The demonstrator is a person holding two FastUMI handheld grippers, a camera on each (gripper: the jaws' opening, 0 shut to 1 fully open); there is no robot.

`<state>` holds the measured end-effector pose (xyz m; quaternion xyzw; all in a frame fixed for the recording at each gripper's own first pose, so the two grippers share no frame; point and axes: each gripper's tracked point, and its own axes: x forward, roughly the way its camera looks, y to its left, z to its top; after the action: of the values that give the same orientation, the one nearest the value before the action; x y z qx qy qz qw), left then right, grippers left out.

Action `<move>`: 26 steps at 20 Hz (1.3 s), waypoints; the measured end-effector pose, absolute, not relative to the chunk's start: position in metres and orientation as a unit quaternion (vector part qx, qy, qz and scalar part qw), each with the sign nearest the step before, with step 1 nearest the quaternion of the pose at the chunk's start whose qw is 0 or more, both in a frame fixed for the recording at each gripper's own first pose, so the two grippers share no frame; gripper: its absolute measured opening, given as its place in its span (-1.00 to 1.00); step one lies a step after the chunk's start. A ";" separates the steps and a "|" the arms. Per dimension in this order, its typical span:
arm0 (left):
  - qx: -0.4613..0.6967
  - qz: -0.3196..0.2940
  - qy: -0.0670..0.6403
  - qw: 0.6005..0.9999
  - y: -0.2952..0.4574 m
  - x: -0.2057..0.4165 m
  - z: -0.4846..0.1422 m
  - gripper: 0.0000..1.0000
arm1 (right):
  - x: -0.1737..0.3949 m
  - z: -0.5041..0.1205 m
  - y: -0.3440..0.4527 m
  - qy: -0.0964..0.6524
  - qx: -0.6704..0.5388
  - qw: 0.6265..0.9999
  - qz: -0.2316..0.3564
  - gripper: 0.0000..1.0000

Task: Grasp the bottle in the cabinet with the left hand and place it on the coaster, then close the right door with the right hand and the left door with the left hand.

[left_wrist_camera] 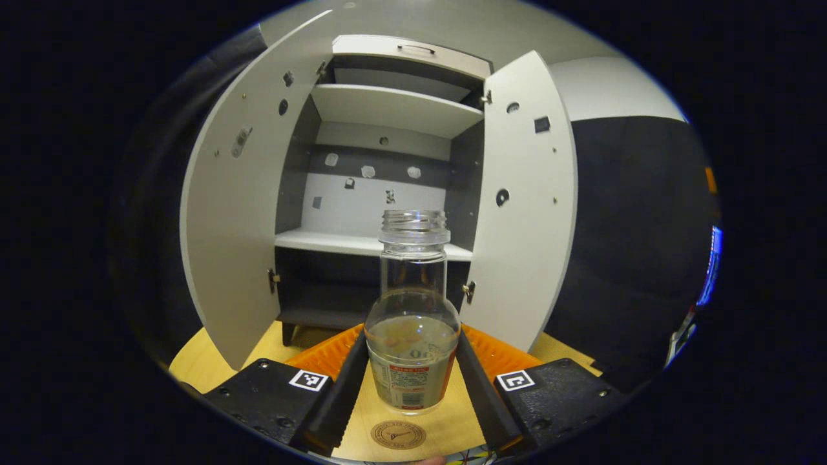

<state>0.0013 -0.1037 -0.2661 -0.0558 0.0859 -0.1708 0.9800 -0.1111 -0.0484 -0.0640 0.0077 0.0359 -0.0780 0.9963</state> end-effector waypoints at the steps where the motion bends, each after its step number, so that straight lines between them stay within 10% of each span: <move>1: -0.052 -0.181 0.097 0.977 -0.105 -0.001 -0.288 0.60 | -0.105 -0.064 -0.048 0.037 -0.001 0.996 -0.079 0.96; 12: -0.025 -0.289 0.122 0.949 -0.126 0.002 -0.440 0.60 | -0.058 -0.058 -0.010 0.042 0.039 0.995 -0.077 0.97; 26: 0.026 -0.348 0.147 0.925 -0.123 -0.014 -0.455 0.65 | -0.032 -0.023 -0.042 -0.009 0.014 0.994 -0.110 0.96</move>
<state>-0.0144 -0.1227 -0.4551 0.0258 0.1471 -0.3484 0.9254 -0.0323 -0.0419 -0.0229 0.0144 -0.0086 -0.1102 0.9938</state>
